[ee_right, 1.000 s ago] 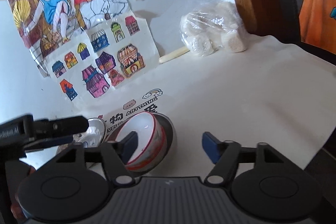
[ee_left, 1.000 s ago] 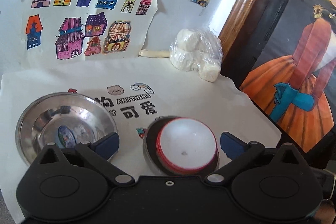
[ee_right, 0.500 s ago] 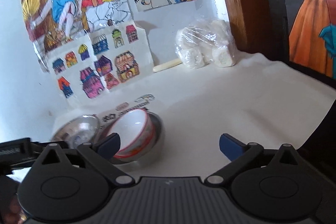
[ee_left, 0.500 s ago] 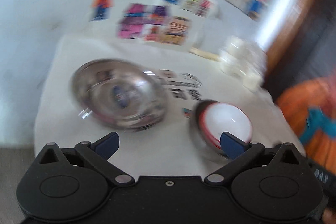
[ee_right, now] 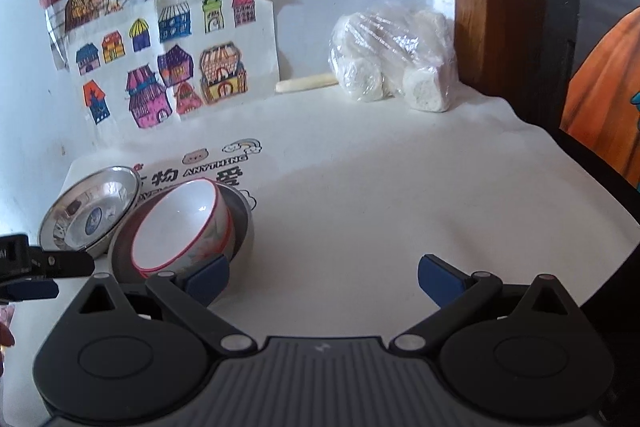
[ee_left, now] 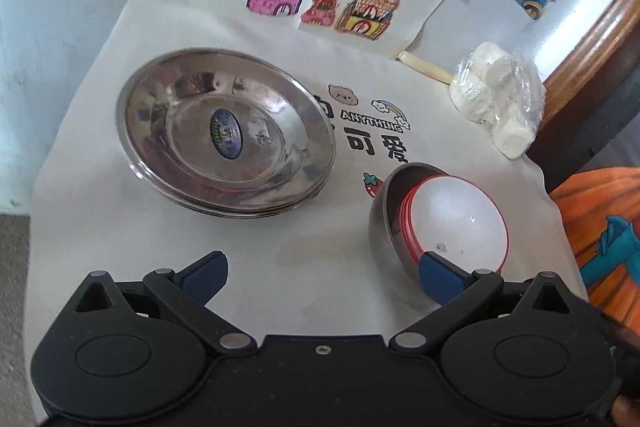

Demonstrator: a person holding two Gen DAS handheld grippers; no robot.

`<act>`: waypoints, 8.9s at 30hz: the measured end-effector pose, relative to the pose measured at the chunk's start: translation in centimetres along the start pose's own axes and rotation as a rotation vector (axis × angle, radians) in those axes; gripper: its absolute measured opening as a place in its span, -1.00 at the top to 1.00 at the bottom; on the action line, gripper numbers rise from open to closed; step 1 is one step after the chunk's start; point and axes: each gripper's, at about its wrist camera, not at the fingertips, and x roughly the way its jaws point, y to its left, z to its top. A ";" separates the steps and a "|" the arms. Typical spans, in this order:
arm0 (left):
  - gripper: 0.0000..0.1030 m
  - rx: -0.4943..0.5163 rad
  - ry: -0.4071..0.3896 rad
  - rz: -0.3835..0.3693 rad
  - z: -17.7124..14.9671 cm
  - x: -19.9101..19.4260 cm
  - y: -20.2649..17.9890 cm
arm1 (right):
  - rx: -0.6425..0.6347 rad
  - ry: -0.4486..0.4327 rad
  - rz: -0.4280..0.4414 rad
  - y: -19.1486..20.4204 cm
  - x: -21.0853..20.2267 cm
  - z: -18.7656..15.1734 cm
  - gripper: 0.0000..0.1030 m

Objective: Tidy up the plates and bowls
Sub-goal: 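Move both grippers to the steel bowl rim and close them on it, then lift the steel bowl with nested white bowls and carry it over the steel plates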

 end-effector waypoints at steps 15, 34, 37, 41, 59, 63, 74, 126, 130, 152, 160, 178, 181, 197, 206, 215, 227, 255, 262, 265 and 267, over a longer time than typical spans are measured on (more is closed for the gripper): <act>-0.57 -0.077 0.030 0.022 0.7 2.2 -0.5 | 0.021 0.105 0.041 -0.8 3.9 1.6 -0.99; -0.28 -0.059 0.015 0.026 0.7 3.0 -1.2 | -0.063 0.138 -0.035 1.0 4.5 3.0 -0.97; -0.26 -0.058 0.012 0.023 0.7 3.1 -1.2 | -0.062 0.130 -0.027 1.0 4.1 3.2 -0.97; -0.27 -0.050 0.015 0.023 0.8 3.1 -1.3 | -0.070 0.134 -0.024 1.2 3.9 3.3 -0.97; -0.24 0.005 -0.019 0.061 0.8 3.5 -2.0 | -0.086 0.175 -0.018 2.7 5.8 2.8 -0.95; -0.18 0.020 -0.028 0.070 0.7 3.6 -2.2 | -0.072 0.167 0.005 2.6 6.0 2.5 -0.77; -0.01 0.036 -0.042 0.071 0.7 4.1 -2.6 | -0.007 0.164 0.077 3.1 6.5 1.9 -0.17; 0.79 0.038 -0.080 -0.148 0.5 0.2 -0.5 | 0.462 -0.067 0.092 4.9 1.8 -2.8 0.69; 0.79 0.032 -0.099 -0.154 1.0 -1.0 0.4 | 0.448 -0.073 0.104 6.1 1.1 -2.5 0.69; 0.80 -0.060 -0.168 -0.122 5.3 -3.7 6.5 | 0.311 -0.065 0.202 13.9 2.2 1.5 0.69; 0.80 -0.078 -0.182 -0.119 6.6 -3.3 7.6 | 0.282 -0.064 0.207 15.2 3.2 2.7 0.69; 0.80 -0.123 -0.196 -0.084 9.6 -1.7 10.5 | 0.244 -0.024 0.240 18.4 7.1 4.8 0.69; 0.80 -0.127 -0.201 -0.065 9.7 -1.7 11.0 | 0.249 -0.011 0.256 18.8 7.8 4.6 0.69; 0.80 -0.149 -0.175 -0.039 9.9 -1.0 12.4 | 0.260 0.044 0.272 20.1 9.4 4.3 0.69; 0.80 -0.146 -0.172 -0.033 10.2 -0.7 12.3 | 0.260 0.050 0.266 20.2 9.9 4.5 0.69; 0.80 -0.147 -0.157 -0.027 10.6 0.0 12.1 | 0.270 0.061 0.259 20.0 10.7 4.4 0.68; 0.79 -0.138 -0.159 -0.024 11.0 0.8 11.8 | 0.294 0.071 0.257 19.4 11.6 4.2 0.67; 0.78 -0.117 -0.160 -0.041 12.1 2.6 11.1 | 0.338 0.050 0.237 19.0 12.5 4.2 0.63; 0.79 -0.114 -0.159 -0.044 12.2 2.7 11.1 | 0.343 0.041 0.231 19.0 12.5 4.3 0.62; 0.78 -0.114 -0.159 -0.047 12.1 2.7 11.1 | 0.341 0.037 0.228 19.0 12.5 4.3 0.62; 0.78 -0.115 -0.159 -0.050 12.2 2.7 11.2 | 0.340 0.037 0.228 19.0 12.5 4.3 0.62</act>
